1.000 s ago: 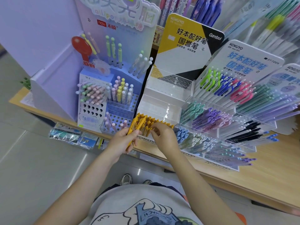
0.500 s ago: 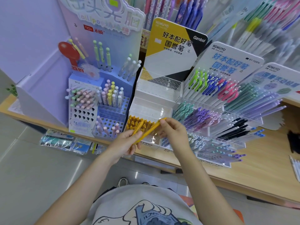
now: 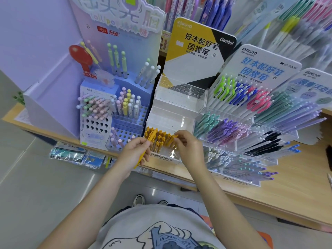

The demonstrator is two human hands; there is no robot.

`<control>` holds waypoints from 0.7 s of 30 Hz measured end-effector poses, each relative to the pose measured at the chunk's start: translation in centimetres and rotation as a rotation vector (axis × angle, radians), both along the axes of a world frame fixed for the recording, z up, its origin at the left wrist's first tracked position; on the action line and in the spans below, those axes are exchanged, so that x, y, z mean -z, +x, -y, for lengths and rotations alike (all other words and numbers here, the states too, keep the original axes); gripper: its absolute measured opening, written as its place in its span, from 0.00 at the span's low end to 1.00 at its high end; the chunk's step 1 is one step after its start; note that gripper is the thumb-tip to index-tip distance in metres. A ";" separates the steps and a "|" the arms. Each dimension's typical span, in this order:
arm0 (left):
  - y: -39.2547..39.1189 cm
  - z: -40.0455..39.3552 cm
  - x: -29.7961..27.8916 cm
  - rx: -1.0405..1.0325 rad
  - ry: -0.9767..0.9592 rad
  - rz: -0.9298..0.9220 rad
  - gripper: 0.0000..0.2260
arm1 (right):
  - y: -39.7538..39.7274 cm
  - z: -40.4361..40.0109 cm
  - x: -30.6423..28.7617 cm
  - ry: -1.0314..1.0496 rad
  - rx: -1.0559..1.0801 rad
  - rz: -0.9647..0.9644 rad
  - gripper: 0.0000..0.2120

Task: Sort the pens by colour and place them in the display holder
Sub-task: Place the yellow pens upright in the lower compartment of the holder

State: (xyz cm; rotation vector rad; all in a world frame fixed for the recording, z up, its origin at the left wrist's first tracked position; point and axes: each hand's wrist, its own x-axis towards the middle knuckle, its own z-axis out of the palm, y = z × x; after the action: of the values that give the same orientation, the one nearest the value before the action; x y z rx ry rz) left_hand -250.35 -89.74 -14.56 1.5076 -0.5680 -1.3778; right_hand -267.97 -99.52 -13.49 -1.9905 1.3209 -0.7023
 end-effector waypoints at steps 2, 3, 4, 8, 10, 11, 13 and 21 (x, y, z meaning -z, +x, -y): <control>0.1 -0.1 0.0 -0.006 -0.001 -0.009 0.07 | 0.1 0.1 0.4 -0.020 -0.006 -0.022 0.08; 0.1 -0.1 0.0 -0.008 0.002 -0.012 0.07 | 0.2 0.2 0.4 -0.016 0.002 -0.024 0.08; 0.1 -0.1 0.0 -0.008 0.006 -0.013 0.07 | 0.3 0.3 0.4 -0.009 0.010 -0.021 0.09; 0.2 0.0 0.0 0.001 0.015 -0.007 0.07 | 0.5 0.6 0.5 -0.013 0.008 -0.012 0.09; 0.2 0.1 0.0 0.002 0.017 -0.002 0.07 | 0.5 0.6 0.8 -0.016 0.007 -0.020 0.08; 0.2 0.1 -0.1 0.002 0.017 0.000 0.07 | 0.4 0.6 1.0 -0.007 0.011 -0.025 0.08; 0.2 0.1 -0.1 0.004 0.018 0.005 0.07 | 0.4 0.5 1.3 0.019 0.011 -0.037 0.08; -0.1 0.0 -0.2 0.020 0.024 -0.005 0.07 | 0.8 0.3 2.0 0.089 0.014 -0.067 0.06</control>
State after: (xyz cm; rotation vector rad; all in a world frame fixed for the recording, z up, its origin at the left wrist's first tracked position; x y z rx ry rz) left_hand -250.46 -89.74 -14.34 1.5211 -0.5673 -1.4079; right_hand -267.16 -99.85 -15.47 -1.9503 1.3827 -0.5780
